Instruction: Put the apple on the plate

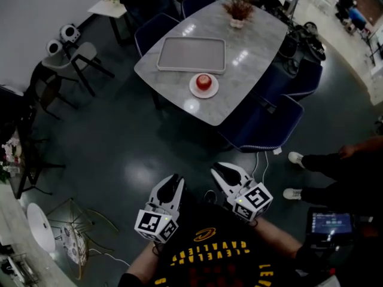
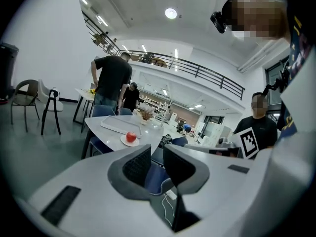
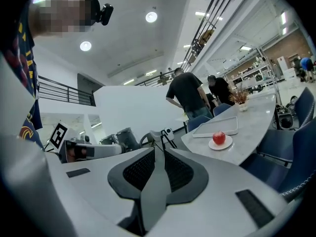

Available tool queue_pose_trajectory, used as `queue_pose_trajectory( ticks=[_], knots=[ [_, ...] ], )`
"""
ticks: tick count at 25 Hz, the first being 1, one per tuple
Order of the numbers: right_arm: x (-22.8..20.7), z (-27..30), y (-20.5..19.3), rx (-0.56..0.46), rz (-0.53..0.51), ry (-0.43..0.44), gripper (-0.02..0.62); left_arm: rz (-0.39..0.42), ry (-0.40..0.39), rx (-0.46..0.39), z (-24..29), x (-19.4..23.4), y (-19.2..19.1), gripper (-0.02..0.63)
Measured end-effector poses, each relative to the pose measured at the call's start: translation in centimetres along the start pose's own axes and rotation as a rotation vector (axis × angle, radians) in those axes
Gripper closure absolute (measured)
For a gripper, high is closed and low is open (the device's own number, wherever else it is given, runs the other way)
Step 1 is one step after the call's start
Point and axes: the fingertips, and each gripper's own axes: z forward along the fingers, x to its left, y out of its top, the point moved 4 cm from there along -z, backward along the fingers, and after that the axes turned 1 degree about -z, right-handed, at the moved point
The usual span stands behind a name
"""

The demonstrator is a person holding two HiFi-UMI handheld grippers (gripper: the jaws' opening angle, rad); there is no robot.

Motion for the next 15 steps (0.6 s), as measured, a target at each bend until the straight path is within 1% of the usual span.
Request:
queue_pose_trajectory(
  ticks=[3,7,15],
  knots=[
    [-1.1,2.0,-0.1,0.01,0.014,-0.007,0.546,-0.015,-0.012,0.015,1.6,1.9,0.2,0.54],
    [-3.4,5.0,0.8,0.002,-0.001,-0.029,0.547,-0.025,-0.067,0.035,5.3,4.7,1.4,0.54],
    [-6.6,11.9,6.0,-0.042,-0.003,-0.165,0.546,-0.009,-0.172,0.043,11.3,11.4,7.8,0.535]
  ],
)
